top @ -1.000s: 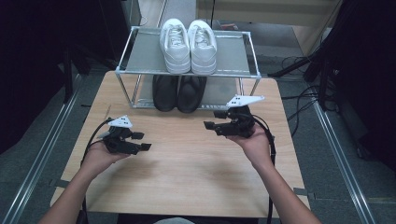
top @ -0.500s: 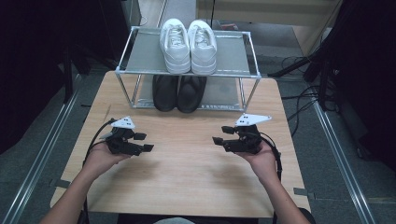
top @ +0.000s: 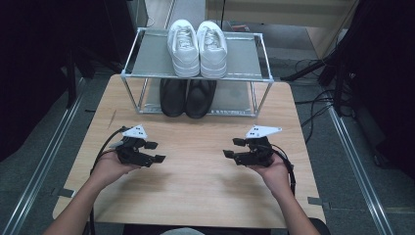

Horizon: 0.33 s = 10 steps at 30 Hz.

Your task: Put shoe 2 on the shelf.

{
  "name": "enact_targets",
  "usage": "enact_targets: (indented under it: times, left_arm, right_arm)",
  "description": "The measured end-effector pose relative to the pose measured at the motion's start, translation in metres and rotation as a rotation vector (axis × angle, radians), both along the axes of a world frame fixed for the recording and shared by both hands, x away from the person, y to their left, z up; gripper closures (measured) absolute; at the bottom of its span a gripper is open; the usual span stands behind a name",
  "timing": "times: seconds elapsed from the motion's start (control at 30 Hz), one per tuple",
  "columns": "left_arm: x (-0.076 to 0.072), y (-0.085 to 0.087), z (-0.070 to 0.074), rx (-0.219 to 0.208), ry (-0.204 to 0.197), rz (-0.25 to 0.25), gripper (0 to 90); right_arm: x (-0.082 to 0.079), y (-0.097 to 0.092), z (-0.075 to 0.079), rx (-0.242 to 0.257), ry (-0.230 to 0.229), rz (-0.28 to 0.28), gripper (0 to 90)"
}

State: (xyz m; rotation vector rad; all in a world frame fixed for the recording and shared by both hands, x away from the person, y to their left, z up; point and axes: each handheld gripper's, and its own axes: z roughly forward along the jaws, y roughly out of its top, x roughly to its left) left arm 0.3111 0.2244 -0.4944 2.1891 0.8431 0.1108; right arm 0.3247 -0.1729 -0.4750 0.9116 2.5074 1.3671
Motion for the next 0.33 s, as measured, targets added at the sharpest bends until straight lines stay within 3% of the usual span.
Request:
enact_targets:
  times: [0.2, 0.27, 0.33]
  left_arm:
    - [0.000, -0.003, -0.002, 0.005, 0.005, -0.011, 32.1]
    - [0.000, -0.005, -0.004, 0.005, 0.012, -0.015, 30.1]
    - [0.000, -0.010, -0.007, 0.006, 0.015, 0.016, 25.5]
  right_arm:
    - [0.004, 0.002, -0.006, -0.020, 0.026, -0.001, 35.8]
    - [0.006, 0.004, -0.011, -0.048, 0.050, 0.000, 33.1]
    - [0.007, 0.007, -0.015, -0.070, 0.089, 0.022, 29.0]
